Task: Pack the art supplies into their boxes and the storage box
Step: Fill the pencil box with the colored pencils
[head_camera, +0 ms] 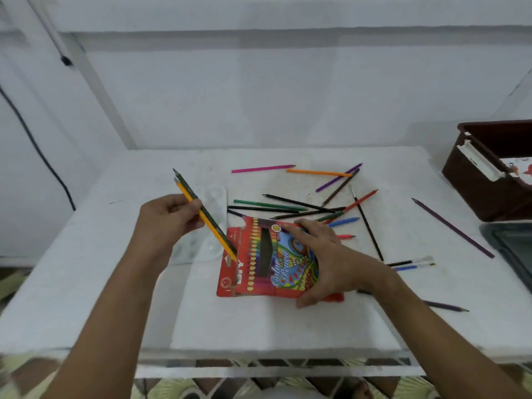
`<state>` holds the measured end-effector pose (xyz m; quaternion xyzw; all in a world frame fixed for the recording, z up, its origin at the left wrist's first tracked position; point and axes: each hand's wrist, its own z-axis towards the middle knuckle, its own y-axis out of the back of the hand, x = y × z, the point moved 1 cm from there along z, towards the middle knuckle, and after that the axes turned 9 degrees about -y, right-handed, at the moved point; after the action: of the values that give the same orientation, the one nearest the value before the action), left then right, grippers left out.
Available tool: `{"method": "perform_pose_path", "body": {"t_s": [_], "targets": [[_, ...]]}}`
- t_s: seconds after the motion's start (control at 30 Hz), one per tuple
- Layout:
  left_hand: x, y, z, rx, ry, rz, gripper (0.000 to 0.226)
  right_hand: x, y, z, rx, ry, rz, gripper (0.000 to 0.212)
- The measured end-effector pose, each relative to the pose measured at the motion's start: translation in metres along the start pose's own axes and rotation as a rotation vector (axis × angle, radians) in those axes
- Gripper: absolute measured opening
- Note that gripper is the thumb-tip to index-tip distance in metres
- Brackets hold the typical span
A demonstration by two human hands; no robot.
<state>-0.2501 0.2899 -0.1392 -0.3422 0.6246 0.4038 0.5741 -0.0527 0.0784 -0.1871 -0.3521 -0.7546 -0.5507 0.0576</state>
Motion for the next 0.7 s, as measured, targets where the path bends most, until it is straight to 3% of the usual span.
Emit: {"method": "perform_pose_path", "body": {"t_s": [0.17, 0.37, 0.47, 0.7], "targets": [[0.045, 0.010, -0.035, -0.083, 0.264, -0.280, 0.008, 0.016, -0.020, 0.006, 0.076, -0.003, -0.076, 0.129], [0.071, -0.009, -0.076, -0.133, 0.354, -0.259, 0.020, 0.023, -0.034, 0.000, 0.106, 0.037, -0.130, 0.128], [0.071, -0.014, -0.085, -0.038, 0.368, -0.065, 0.018, 0.017, -0.040, 0.000, 0.110, 0.049, -0.184, 0.125], [0.062, 0.004, -0.068, 0.213, 0.161, 0.844, 0.055, 0.012, -0.038, 0.001, 0.114, 0.074, -0.181, 0.120]]}}
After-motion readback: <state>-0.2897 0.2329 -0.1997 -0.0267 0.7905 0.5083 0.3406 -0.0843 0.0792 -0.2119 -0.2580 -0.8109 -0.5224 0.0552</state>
